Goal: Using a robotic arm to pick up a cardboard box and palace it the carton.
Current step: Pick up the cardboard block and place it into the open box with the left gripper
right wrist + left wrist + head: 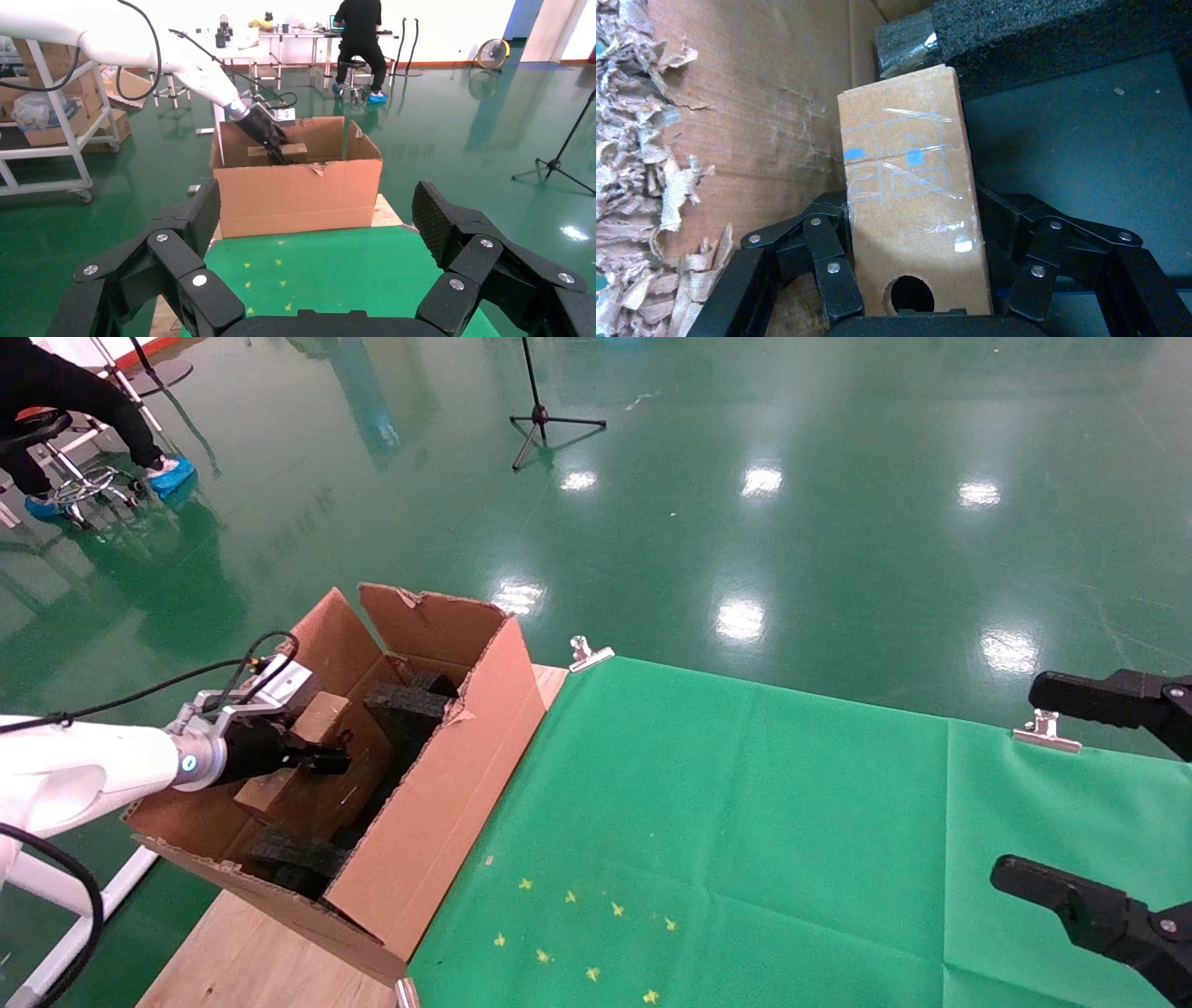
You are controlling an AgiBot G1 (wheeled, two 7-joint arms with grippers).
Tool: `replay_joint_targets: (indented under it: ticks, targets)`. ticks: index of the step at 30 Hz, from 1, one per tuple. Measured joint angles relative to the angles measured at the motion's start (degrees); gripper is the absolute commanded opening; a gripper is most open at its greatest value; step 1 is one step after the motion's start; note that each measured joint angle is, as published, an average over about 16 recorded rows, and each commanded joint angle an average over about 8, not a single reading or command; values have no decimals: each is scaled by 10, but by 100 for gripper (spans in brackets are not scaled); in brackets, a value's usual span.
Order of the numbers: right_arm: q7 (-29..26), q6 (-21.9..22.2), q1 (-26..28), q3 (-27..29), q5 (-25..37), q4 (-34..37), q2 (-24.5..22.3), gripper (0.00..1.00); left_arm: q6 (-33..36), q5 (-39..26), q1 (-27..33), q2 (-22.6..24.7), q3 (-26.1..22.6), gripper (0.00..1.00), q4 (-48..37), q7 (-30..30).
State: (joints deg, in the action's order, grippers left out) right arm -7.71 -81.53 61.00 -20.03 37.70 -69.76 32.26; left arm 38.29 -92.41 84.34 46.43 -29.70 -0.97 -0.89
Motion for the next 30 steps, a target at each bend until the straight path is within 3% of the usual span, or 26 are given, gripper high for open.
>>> replay_joint_targets:
  ticks: [13, 30]
  targets:
    - [0, 0, 0, 0, 0, 0, 0, 100, 18, 9, 13, -9, 7, 100, 14, -3]
    - [0, 0, 0, 0, 0, 0, 0, 100, 175, 85, 63, -84, 55, 100, 169, -24]
